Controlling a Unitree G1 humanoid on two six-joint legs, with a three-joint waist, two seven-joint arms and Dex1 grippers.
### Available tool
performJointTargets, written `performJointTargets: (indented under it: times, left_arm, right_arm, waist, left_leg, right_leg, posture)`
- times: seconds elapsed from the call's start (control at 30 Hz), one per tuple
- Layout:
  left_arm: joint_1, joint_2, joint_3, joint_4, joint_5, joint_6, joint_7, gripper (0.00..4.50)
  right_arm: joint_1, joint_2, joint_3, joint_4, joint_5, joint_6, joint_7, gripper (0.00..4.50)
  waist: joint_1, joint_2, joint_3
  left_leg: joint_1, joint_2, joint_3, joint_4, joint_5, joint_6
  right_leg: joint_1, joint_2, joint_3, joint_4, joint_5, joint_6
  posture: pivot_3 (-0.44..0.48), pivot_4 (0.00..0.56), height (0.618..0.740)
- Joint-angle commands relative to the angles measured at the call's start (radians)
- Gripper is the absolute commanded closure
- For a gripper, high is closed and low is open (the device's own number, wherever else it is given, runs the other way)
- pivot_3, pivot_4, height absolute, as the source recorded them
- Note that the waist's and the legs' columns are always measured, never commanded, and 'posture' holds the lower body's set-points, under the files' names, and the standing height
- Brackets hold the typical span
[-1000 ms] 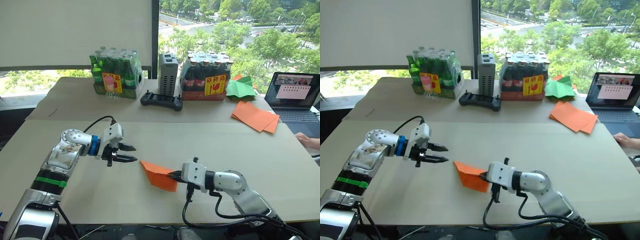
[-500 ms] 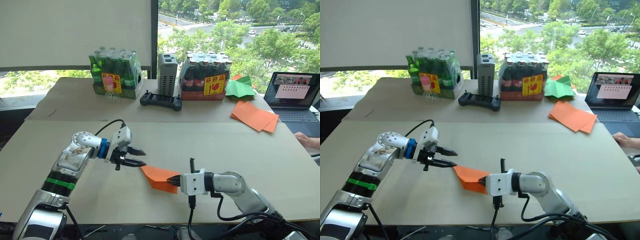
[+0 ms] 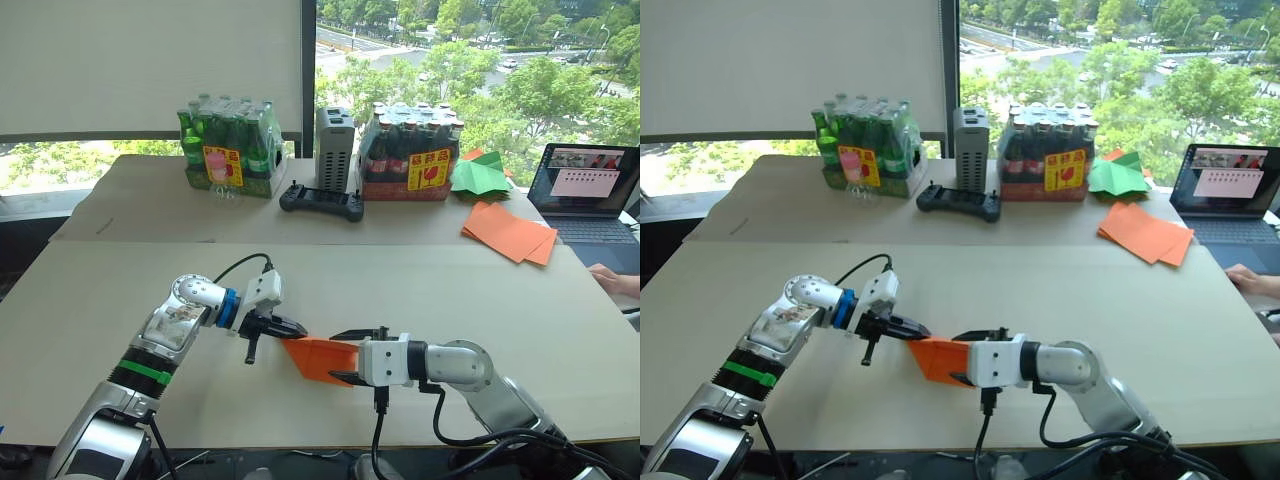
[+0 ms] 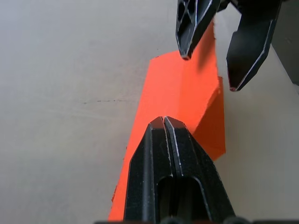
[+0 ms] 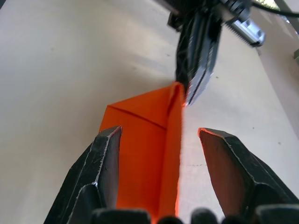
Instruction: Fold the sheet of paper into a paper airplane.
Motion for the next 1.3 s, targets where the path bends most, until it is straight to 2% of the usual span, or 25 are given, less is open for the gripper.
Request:
performJointTargets:
  times: [0.03, 0.23, 0.47, 0.63, 0.87, 0.97, 1.17, 1.3]
  left_arm:
    - [-0.002, -0.006, -0.012, 0.031, 0.037, -0.071, 0.009, 4.48]
    - [0.02, -0.018, -0.048, 0.085, 0.108, -0.166, 0.03, 4.48]
    - [0.035, -0.016, -0.055, 0.085, 0.127, -0.183, 0.045, 4.48]
    - [0.023, -0.014, -0.053, 0.098, 0.135, -0.189, 0.046, 4.48]
    - [0.023, -0.016, -0.056, 0.083, 0.142, -0.187, 0.046, 4.48]
    - [0.026, -0.016, -0.055, 0.079, 0.142, -0.185, 0.05, 4.5]
    - [0.033, -0.014, -0.056, 0.067, 0.142, -0.183, 0.053, 4.5]
    - [0.04, -0.01, -0.055, 0.058, 0.141, -0.184, 0.055, 4.5]
  right_arm:
    - [0.007, 0.006, -0.044, -0.078, 0.039, 0.054, -0.012, 1.56]
    - [0.049, -0.008, -0.023, -0.148, 0.018, 0.094, -0.013, 1.56]
    - [0.112, -0.03, 0.007, -0.2, -0.013, 0.101, -0.009, 1.56]
    - [0.14, -0.047, 0.004, -0.14, -0.068, 0.058, -0.037, 1.56]
    - [0.134, -0.042, -0.003, -0.102, -0.057, 0.053, -0.038, 1.56]
    - [0.13, -0.034, -0.002, -0.093, -0.054, 0.058, -0.04, 2.37]
    - [0.111, -0.024, -0.001, -0.07, -0.058, 0.063, -0.035, 4.41]
    - [0.08, -0.012, -0.013, -0.057, -0.031, 0.08, -0.026, 4.48]
  waist:
    - [0.001, 0.0, 0.0]
    - [0.005, 0.0, 0.0]
    - [0.005, 0.0, 0.0]
    - [0.005, 0.0, 0.0]
    - [0.004, 0.0, 0.0]
    - [0.004, 0.0, 0.0]
    - [0.004, 0.0, 0.0]
    - [0.003, 0.0, 0.0]
  left_leg:
    - [0.0, 0.0, 0.0, 0.0, 0.0, 0.0]
    - [0.0, 0.0, 0.0, 0.0, 0.0, 0.0]
    - [0.003, 0.0, 0.0, 0.0, 0.0, 0.0]
    - [0.004, 0.0, 0.0, 0.0, 0.0, 0.0]
    - [0.005, 0.0, 0.0, 0.0, 0.0, 0.0]
    - [0.005, 0.0, 0.001, 0.0, 0.0, 0.0]
    - [0.005, 0.0, 0.0, 0.0, 0.0, 0.0]
    - [0.005, 0.0, 0.0, 0.0, 0.0, 0.0]
  right_leg:
    - [0.0, 0.0, 0.0, 0.0, 0.0, 0.0]
    - [0.0, 0.0, 0.0, 0.0, 0.0, 0.0]
    - [0.003, 0.0, 0.0, 0.0, 0.0, 0.0]
    - [0.005, 0.0, 0.0, 0.0, 0.0, 0.0]
    - [0.005, 0.0, 0.0, 0.0, 0.0, 0.0]
    - [0.005, 0.0, 0.0, 0.0, 0.0, 0.0]
    - [0.005, 0.0, 0.0, 0.0, 0.0, 0.0]
    - [0.005, 0.0, 0.0, 0.0, 0.0, 0.0]
  posture:
    - [0.0, 0.15, 0.733]
    - [0.0, 0.15, 0.733]
    - [0.0, 0.15, 0.733]
    - [0.0, 0.15, 0.733]
    - [0.0, 0.15, 0.733]
    - [0.0, 0.15, 0.733]
    - [0.0, 0.15, 0.733]
    - [0.0, 0.15, 0.733]
